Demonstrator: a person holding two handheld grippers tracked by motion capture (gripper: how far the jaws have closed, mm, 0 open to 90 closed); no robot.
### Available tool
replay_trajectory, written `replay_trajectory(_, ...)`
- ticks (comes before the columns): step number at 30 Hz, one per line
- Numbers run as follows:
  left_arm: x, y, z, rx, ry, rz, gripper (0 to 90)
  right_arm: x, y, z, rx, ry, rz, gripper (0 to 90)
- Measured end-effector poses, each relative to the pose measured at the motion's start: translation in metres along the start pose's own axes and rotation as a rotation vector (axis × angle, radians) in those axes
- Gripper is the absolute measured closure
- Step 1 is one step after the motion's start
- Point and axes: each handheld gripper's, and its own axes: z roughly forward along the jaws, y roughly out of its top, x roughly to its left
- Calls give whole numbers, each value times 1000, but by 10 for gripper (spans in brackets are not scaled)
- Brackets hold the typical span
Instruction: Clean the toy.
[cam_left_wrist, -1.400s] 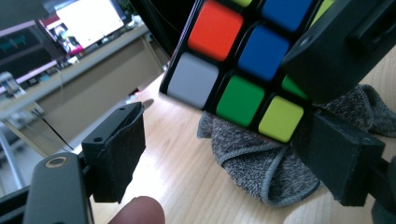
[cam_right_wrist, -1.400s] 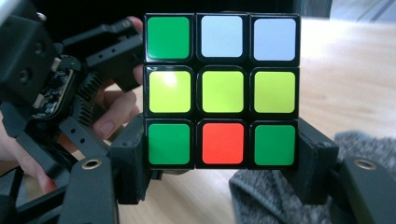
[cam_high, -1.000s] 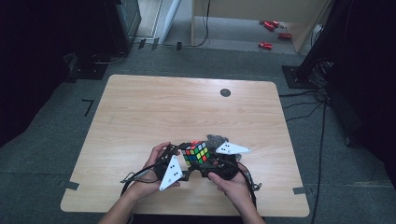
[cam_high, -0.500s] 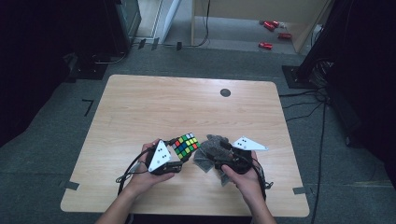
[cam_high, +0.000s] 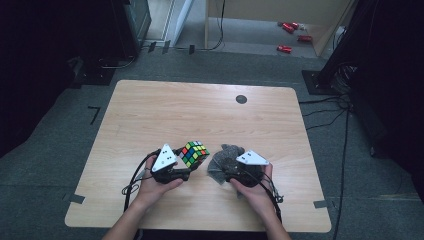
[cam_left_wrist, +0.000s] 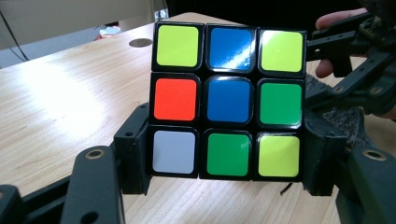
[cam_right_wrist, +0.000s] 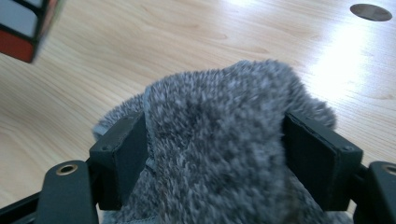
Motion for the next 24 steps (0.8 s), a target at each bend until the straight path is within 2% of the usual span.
replay_trajectory(1,0,0,0,2,0,5,348,2,-1,3,-3,-26,-18,257)
replay_trajectory(2,-1,0,0,3,-1,7,348,2,-2,2,-11,-32,-24,299)
replay_trajectory(3,-1,0,0,3,-1,7,348,2,-2,2,-11,-32,-24,299)
replay_trajectory(4,-1,1,0,3,-2,9,348,2,-2,2,-18,-28,-24,357)
replay_trajectory(5,-1,1,0,3,-1,9,348,1,-2,-2,-28,-32,-33,531)
replay_trajectory(6,-1,1,0,4,0,8,348,1,-2,-2,-28,-32,-33,531)
replay_trajectory(7,-1,0,0,5,2,9,348,-1,-2,-6,-38,-17,-9,629)
replay_trajectory(8,0,0,0,7,3,9,348,-1,-2,-6,-38,-17,-9,629)
replay_trajectory(10,0,0,0,7,6,7,348,-1,0,-12,-61,-11,18,711)
replay_trajectory(12,0,1,-1,5,6,7,348,-1,1,-14,-76,-7,18,725)
replay_trajectory(13,0,1,-1,4,6,7,348,1,4,-19,-111,0,10,743)
replay_trajectory(14,0,1,-1,3,5,6,348,1,4,-19,-111,0,10,743)
replay_trajectory(17,0,0,0,12,2,12,348,1,11,-31,-175,24,33,755)
replay_trajectory(19,-1,-1,1,19,-3,15,348,0,16,-39,-216,58,43,758)
replay_trajectory(20,-2,-1,2,23,-5,19,348,0,16,-39,-216,58,43,758)
replay_trajectory(22,-4,-1,3,26,-12,24,348,1,22,-48,-263,94,41,759)
replay_trajectory(23,-4,-1,4,28,-20,28,348,3,28,-57,-302,127,34,759)
replay_trajectory(24,-5,-1,4,32,-21,35,348,3,28,-57,-302,127,34,759)
